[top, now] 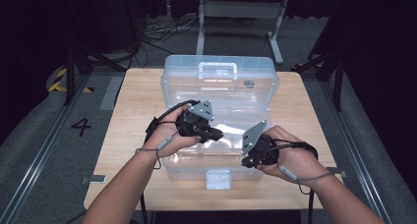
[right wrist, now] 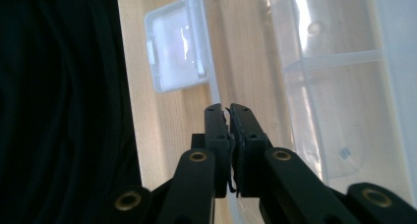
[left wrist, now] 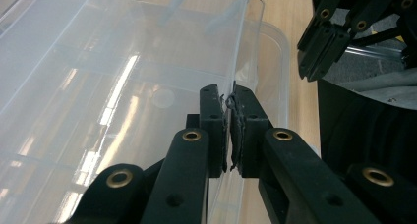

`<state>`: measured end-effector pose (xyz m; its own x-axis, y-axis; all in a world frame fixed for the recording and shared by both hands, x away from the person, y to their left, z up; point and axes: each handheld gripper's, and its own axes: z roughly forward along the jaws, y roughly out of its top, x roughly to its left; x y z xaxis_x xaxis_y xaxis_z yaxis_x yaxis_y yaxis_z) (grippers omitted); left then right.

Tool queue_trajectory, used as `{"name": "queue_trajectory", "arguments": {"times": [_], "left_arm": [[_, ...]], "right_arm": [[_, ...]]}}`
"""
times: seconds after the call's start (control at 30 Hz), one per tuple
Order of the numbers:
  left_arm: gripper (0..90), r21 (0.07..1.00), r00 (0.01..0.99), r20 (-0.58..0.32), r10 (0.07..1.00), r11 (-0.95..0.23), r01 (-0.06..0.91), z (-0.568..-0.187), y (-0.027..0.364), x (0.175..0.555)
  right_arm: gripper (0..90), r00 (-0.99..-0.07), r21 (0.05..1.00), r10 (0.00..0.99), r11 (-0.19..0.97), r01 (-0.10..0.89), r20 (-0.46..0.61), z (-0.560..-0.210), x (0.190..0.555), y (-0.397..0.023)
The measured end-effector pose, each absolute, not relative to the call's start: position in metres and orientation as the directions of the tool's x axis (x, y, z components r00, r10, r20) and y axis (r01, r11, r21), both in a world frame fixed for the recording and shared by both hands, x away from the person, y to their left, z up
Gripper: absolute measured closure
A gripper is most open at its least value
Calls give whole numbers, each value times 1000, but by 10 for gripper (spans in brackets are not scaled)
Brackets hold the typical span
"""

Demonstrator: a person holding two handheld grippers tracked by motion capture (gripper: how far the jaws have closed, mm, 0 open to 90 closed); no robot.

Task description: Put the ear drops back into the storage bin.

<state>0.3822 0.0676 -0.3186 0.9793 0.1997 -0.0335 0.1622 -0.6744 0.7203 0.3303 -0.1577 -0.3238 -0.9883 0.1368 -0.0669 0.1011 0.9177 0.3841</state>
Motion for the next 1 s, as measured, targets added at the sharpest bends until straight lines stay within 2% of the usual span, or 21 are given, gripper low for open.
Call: {"name": "queue_trajectory", "arguments": {"times": [0.2,0.57,1.0], "left_arm": [[850,720,979,-33,200,-675,163,-319,67,382],[850,721,980,-37,197,-674,163,-321,67,380],[849,721,976,-36,214,-671,173,-322,68,376]], "right_arm": [[900,-984,456,170,881,130,-48,-316,332,-164],[900,-976,527,210,837,149,-58,-306,334,-177],[900,-951,634,305,744,209,-45,-294,336,-197]]}}
